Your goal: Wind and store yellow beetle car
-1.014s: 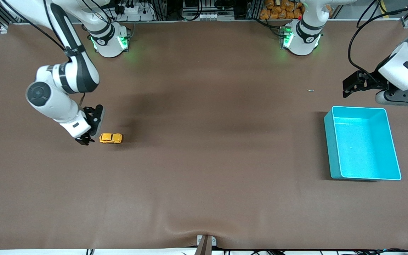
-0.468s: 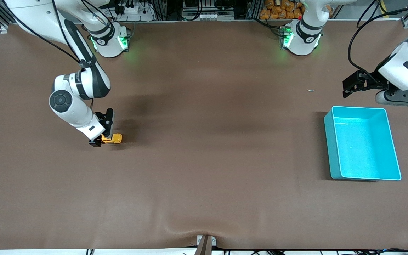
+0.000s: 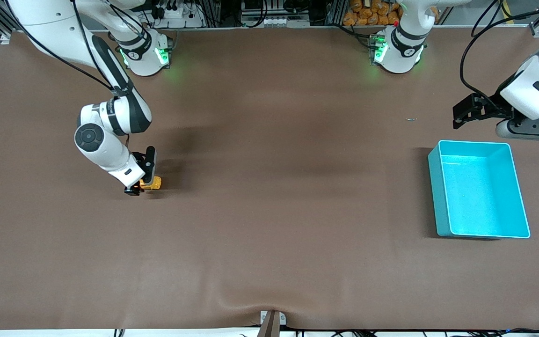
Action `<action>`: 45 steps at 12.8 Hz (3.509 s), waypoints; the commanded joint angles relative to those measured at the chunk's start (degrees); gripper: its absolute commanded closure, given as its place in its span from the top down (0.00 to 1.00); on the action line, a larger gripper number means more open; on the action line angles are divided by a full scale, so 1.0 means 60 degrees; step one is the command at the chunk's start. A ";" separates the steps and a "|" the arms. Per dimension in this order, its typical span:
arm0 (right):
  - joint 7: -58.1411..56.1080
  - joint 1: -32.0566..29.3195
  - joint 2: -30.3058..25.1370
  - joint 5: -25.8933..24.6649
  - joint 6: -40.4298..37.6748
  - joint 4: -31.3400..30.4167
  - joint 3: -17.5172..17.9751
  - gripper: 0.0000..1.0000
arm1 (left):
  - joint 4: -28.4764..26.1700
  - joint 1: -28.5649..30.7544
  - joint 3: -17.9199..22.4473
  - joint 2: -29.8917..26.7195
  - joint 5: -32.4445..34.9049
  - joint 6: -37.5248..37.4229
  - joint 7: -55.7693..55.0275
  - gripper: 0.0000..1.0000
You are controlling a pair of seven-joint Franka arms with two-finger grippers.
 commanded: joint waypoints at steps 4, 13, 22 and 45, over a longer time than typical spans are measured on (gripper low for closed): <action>0.0096 0.0155 0.0182 -0.0195 0.0336 -0.0131 -0.0021 0.42 | -0.0108 0.0059 -0.0042 -0.0181 0.0156 0.0014 0.0150 1.00; -0.0035 0.0038 0.0752 -0.0210 0.0643 -0.0102 -0.0065 0.18 | -0.0108 0.0044 -0.0057 -0.0181 0.0156 0.0014 0.0150 1.00; -0.0636 -0.0870 0.1061 -0.0210 0.0512 0.0162 -0.0079 0.19 | -0.0093 0.0059 -0.0057 -0.0181 0.0156 0.0029 0.0150 1.00; -0.2628 -0.3111 0.1383 -0.0210 0.0512 0.0352 -0.0079 0.23 | -0.0151 0.0044 -0.0057 -0.0181 0.0185 0.0014 0.0048 1.00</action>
